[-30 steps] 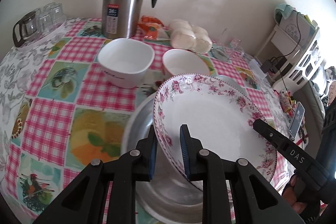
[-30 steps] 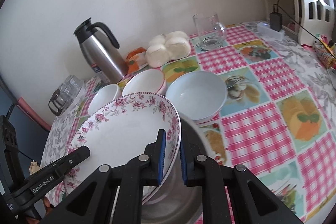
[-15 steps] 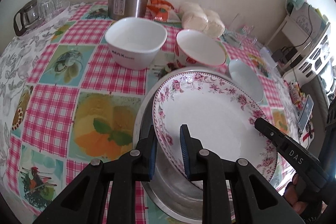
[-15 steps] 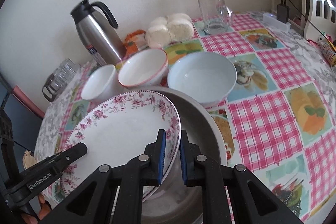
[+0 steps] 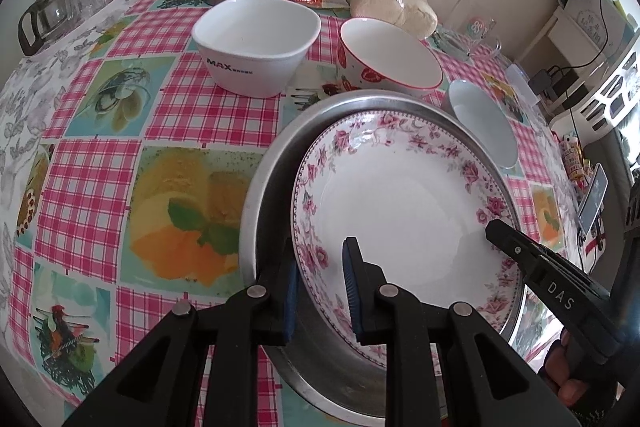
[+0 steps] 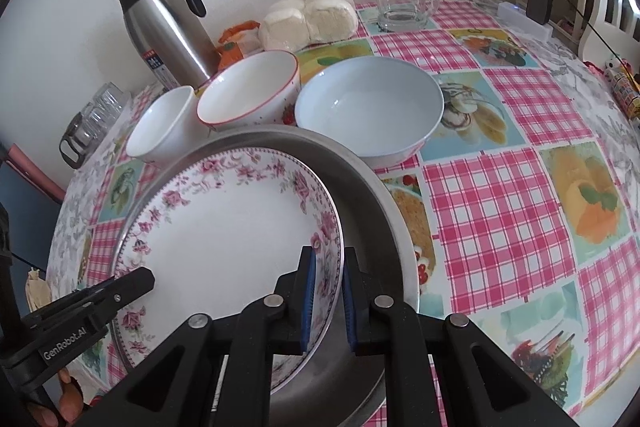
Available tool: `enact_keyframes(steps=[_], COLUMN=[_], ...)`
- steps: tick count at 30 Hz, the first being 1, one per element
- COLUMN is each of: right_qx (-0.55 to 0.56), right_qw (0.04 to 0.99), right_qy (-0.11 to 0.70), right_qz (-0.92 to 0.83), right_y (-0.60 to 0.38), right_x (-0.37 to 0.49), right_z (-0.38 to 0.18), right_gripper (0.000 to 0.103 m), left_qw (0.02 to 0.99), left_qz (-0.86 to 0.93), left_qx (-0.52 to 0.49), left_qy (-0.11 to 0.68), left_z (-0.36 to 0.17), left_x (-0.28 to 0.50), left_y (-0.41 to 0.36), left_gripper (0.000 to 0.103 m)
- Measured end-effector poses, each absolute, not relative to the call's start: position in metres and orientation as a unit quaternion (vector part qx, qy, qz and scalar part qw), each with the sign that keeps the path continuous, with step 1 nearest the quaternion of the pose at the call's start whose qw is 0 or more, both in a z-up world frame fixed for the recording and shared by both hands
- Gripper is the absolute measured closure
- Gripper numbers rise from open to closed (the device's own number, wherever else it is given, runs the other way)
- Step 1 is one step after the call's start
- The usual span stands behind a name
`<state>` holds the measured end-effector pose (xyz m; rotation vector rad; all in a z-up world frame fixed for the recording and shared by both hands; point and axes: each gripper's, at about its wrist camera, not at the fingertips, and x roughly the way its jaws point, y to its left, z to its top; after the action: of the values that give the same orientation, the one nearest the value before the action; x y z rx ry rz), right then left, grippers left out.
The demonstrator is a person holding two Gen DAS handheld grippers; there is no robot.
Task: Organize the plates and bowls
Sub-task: 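Lower the floral plate into the steel basin and open the left gripper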
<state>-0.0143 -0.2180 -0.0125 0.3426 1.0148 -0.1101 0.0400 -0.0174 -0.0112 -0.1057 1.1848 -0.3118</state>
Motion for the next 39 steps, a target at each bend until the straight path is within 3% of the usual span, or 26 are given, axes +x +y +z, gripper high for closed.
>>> enact_keyframes(steps=[27,39], right_qx=[0.109,0.101], right_qw=[0.854,0.861], right_qy=[0.505,0.495], right_qz=[-0.056,-0.06], right_y=[-0.211,-0.211], right_x=[-0.011,-0.008], right_z=[-0.02,-0.019], right_gripper=[0.081,0.083], left_qw=[0.815,0.823], left_qz=[-0.137,-0.14], left_qx=[-0.016,-0.002], left_qy=[0.563,0.551], left_z=[-0.018,-0.019], left_x=[0.043,0.047], left_y=[-0.031,-0.037], left_gripper=[0.08,0.08])
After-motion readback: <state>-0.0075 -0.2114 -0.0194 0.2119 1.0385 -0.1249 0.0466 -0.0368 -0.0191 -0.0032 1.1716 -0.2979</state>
